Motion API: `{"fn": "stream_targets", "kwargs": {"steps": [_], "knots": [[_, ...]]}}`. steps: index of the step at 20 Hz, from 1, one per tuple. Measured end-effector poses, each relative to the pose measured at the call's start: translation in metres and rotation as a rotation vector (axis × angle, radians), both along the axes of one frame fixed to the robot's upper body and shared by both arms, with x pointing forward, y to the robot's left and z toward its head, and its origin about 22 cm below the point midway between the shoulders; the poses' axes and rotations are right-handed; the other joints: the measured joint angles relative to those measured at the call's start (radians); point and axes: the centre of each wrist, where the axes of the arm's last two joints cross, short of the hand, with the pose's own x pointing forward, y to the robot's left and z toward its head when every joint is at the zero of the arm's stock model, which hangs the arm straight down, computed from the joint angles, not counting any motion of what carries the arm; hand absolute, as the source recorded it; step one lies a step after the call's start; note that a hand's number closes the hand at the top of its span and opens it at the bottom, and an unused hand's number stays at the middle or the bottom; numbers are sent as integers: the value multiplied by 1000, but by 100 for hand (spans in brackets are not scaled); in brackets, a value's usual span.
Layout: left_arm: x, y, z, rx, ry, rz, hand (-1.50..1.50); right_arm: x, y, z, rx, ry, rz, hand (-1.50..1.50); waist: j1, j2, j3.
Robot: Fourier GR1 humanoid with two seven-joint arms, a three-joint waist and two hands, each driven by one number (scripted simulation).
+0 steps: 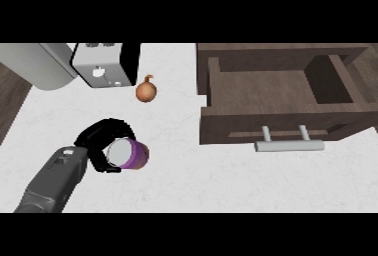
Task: Pick up the can, place it into the drawer and close the drawer
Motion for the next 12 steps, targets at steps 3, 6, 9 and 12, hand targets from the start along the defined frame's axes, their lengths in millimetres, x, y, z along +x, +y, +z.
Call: {"fn": "stream_targets", "kwargs": {"steps": [3, 6, 9, 12], "knots": [[0, -9, -3, -48, -25, 111, 150, -3, 3, 2, 0, 9, -9, -150, 11, -4, 1], [-9, -13, -14, -107, -66, 362, 150, -6, 3, 0, 1, 11, -30, -150, 30, -10, 2], [-13, -27, -21, -153, -113, 556, 150, -9, 3, 2, -3, 12, -44, -150, 40, -14, 4], [-9, -43, -16, -172, -152, 652, 150, -13, 2, 5, 3, 7, -46, -150, 41, -16, 4]]}}
